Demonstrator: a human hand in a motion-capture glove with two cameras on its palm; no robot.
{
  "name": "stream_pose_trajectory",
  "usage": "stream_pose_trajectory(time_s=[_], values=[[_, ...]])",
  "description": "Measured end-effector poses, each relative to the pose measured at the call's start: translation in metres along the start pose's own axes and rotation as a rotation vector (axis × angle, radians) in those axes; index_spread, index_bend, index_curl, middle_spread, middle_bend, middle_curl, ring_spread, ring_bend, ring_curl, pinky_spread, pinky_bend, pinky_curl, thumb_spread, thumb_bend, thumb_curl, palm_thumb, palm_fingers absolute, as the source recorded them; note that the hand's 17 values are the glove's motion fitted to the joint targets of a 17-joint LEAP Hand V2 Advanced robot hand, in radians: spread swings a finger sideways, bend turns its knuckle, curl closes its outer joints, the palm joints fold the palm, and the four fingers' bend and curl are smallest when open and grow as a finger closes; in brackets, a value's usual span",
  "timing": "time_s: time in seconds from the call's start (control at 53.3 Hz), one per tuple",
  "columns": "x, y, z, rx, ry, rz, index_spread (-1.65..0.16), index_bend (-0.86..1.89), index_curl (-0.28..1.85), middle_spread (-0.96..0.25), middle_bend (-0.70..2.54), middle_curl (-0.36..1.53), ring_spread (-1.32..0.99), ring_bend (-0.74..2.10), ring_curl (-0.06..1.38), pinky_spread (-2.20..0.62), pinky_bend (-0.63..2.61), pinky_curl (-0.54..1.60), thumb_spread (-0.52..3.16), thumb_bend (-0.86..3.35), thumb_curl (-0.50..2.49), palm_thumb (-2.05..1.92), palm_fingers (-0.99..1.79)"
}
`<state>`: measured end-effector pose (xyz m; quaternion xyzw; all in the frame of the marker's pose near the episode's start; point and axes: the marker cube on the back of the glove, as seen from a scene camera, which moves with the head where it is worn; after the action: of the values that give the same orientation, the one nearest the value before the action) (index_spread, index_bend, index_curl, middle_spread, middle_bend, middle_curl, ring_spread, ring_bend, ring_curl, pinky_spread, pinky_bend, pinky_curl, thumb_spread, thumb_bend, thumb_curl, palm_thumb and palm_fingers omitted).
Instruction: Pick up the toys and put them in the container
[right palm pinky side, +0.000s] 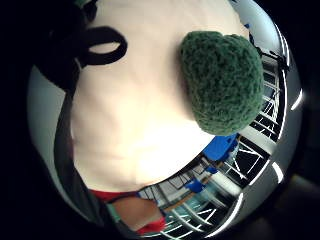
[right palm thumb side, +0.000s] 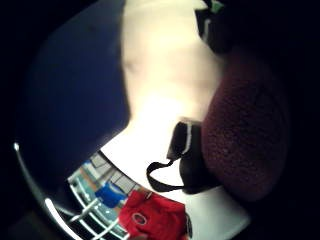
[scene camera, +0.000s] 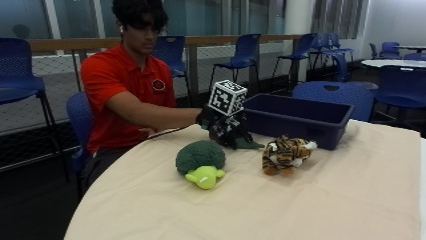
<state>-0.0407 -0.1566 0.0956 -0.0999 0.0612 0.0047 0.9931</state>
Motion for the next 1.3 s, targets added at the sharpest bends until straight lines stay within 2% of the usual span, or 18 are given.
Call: stream_pose_trajectory(time_s=[0.094, 0.169, 0.451, 0.676, 0.863, 1.032, 1.089, 1.126, 1.164, 1.22, 1.295], values=[[-0.004, 0.000, -0.005, 0.090, 0.014, 0.013, -0.40, 0.45, 0.34, -0.09, 0.05, 0.03, -0.18, 0.87, 0.31, -0.31, 1.25, 0.39, 1.30, 0.13, 0.32, 0.29, 0.45], [-0.002, 0.000, -0.011, 0.129, 0.008, 0.014, -0.39, 0.46, 0.38, -0.12, 0.10, 0.03, -0.26, 0.99, 0.37, -0.37, 1.26, 0.40, 1.30, 0.18, 0.36, 0.39, 0.54], [0.021, 0.013, -0.068, 0.204, -0.084, 0.041, -0.38, 0.54, 0.50, -0.27, 0.31, 0.15, -0.46, 0.97, 0.39, -0.44, 1.07, 0.37, 0.99, 0.19, 0.56, 0.61, 0.90], [0.006, 0.013, -0.173, 0.341, -0.034, 0.020, -0.37, 0.53, 0.59, -0.34, 0.30, 0.19, -0.50, 0.94, 0.41, -0.45, 1.00, 0.37, 0.84, 0.15, 0.66, 0.64, 0.94], [-0.071, -0.008, -0.229, 0.419, -0.077, -0.120, -0.38, 0.49, 0.65, -0.35, 0.24, 0.21, -0.52, 0.91, 0.42, -0.46, 1.00, 0.39, 0.77, 0.12, 0.73, 0.64, 0.89], [-0.128, -0.044, -0.241, 0.427, -0.117, -0.174, -0.39, 0.45, 0.69, -0.35, 0.20, 0.23, -0.53, 0.90, 0.43, -0.46, 0.99, 0.40, 0.74, 0.09, 0.79, 0.64, 0.88], [-0.140, -0.055, -0.235, 0.423, -0.100, -0.259, -0.40, 0.44, 0.71, -0.35, 0.19, 0.24, -0.54, 0.89, 0.44, -0.46, 0.99, 0.40, 0.73, 0.09, 0.80, 0.64, 0.87], [-0.147, -0.064, -0.232, 0.416, -0.113, -0.235, -0.40, 0.43, 0.72, -0.35, 0.19, 0.24, -0.54, 0.89, 0.44, -0.46, 0.99, 0.41, 0.73, 0.08, 0.81, 0.63, 0.86], [-0.146, -0.073, -0.227, 0.418, -0.070, -0.214, -0.40, 0.43, 0.74, -0.34, 0.18, 0.24, -0.54, 0.88, 0.45, -0.46, 0.99, 0.41, 0.73, 0.07, 0.82, 0.63, 0.85], [-0.144, -0.080, -0.215, 0.418, 0.054, -0.293, -0.40, 0.42, 0.76, -0.33, 0.16, 0.24, -0.54, 0.87, 0.45, -0.46, 0.99, 0.41, 0.75, 0.06, 0.83, 0.62, 0.80], [-0.169, -0.076, -0.213, 0.318, -0.167, -0.264, -0.41, 0.37, 0.78, -0.29, 0.09, 0.21, -0.52, 0.86, 0.46, -0.46, 1.04, 0.43, 0.81, 0.03, 0.83, 0.59, 0.65]])
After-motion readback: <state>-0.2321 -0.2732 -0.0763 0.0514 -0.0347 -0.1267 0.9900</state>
